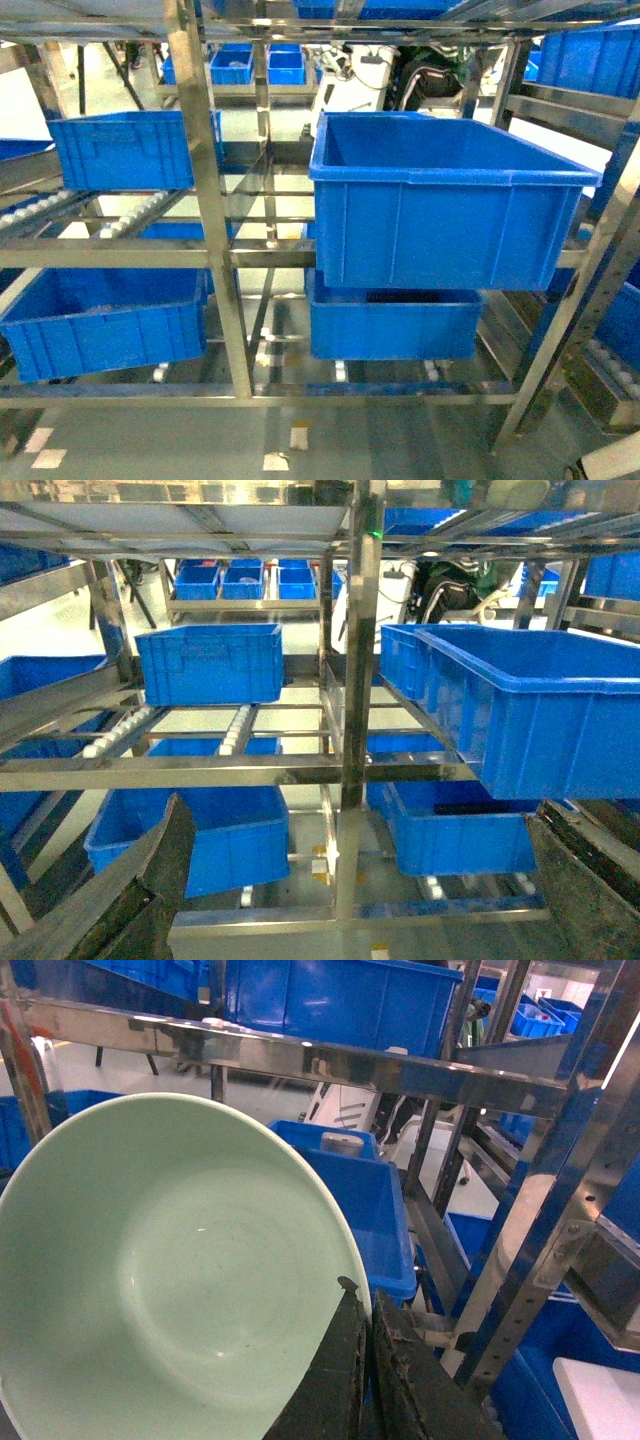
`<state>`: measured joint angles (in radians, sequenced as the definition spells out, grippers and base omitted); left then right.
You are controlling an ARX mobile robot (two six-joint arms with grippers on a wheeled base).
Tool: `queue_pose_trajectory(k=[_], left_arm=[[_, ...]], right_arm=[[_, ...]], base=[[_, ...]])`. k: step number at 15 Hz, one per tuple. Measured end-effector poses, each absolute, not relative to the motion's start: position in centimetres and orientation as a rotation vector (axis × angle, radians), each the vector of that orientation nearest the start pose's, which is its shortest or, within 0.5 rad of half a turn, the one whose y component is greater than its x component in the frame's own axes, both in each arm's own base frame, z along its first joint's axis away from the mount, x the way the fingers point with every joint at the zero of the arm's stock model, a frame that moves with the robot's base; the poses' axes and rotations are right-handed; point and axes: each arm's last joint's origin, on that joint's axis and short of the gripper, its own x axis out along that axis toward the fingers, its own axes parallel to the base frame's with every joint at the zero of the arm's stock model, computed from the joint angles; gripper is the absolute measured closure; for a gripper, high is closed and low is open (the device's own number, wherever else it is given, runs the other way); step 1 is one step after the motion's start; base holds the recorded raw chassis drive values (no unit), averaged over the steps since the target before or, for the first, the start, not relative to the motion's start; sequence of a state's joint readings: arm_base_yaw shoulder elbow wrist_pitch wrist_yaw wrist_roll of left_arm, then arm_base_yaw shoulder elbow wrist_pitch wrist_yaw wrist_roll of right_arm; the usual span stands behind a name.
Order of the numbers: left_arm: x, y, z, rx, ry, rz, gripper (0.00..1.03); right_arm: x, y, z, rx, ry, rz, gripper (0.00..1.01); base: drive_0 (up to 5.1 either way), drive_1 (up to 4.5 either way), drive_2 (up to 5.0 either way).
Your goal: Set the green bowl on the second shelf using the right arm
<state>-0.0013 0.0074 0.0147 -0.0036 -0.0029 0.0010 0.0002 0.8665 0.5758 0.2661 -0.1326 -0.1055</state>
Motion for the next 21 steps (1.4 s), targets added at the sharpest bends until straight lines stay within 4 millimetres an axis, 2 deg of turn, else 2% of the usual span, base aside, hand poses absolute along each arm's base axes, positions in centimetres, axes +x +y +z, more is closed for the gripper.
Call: queue_pose_trajectory(k=[11, 19, 21], left_arm=[[9.7, 0.0, 16.8, 0.001, -0.004, 0.001, 0.05], [9.7, 0.0, 16.8, 0.001, -0.003, 0.000, 0.05], [9.7, 0.0, 16.8, 0.001, -0.003, 0.000, 0.05]], right_arm=[[19.8, 0.4, 28.9, -0.104, 0.018, 0.134, 0.99], [19.9, 0.4, 28.8, -0.104, 0.025, 0.133, 0.99], [20.1, 0.4, 27.2, -0.124, 0.055, 0.135, 0.99]], base=[[0.1, 4.30, -4.1], [0.0, 0.00, 0.0], [0.0, 0.00, 0.0]])
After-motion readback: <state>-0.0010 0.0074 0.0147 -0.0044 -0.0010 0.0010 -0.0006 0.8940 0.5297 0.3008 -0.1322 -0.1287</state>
